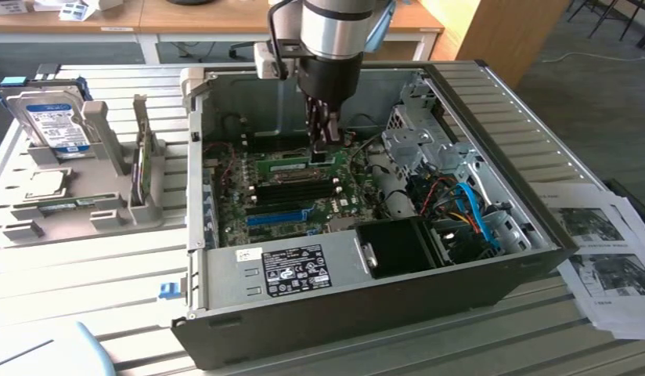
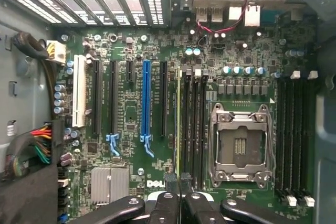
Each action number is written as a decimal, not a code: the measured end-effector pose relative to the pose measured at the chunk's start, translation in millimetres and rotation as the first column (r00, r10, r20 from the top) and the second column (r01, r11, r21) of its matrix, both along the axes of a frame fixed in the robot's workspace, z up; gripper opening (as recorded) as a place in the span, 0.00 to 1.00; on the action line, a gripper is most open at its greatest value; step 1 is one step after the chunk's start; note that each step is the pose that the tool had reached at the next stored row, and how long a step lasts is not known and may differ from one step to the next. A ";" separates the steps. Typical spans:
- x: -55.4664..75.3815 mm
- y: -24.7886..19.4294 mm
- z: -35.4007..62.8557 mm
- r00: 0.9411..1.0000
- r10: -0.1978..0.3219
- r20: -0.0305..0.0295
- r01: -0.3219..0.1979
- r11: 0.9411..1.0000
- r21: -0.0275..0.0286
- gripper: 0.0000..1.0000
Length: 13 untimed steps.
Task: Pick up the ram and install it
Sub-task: 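Insert the ram into the slot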
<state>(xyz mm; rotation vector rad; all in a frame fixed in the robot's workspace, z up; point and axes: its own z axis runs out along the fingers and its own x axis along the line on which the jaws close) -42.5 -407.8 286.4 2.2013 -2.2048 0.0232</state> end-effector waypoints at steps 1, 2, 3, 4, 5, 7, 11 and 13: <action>0.0 0.0 -1.8 1.000 0.000 0.000 0.000 1.000 0.000 0.11; 0.0 0.0 -3.6 1.000 0.000 0.000 0.000 1.000 0.000 0.11; 0.0 0.0 -5.4 1.000 0.000 0.000 0.000 1.000 0.000 0.11; 0.0 0.0 -7.2 1.000 0.000 0.000 0.000 1.000 0.000 0.11; 0.0 0.0 -9.0 1.000 0.000 0.000 0.000 1.000 0.000 0.11; 0.0 0.0 -12.7 1.000 0.000 0.000 0.000 1.000 0.000 0.11; 0.0 0.0 -19.9 1.000 0.000 0.000 0.000 1.000 0.000 0.11; 0.0 0.0 -23.7 1.000 0.000 0.000 0.000 1.000 0.000 0.11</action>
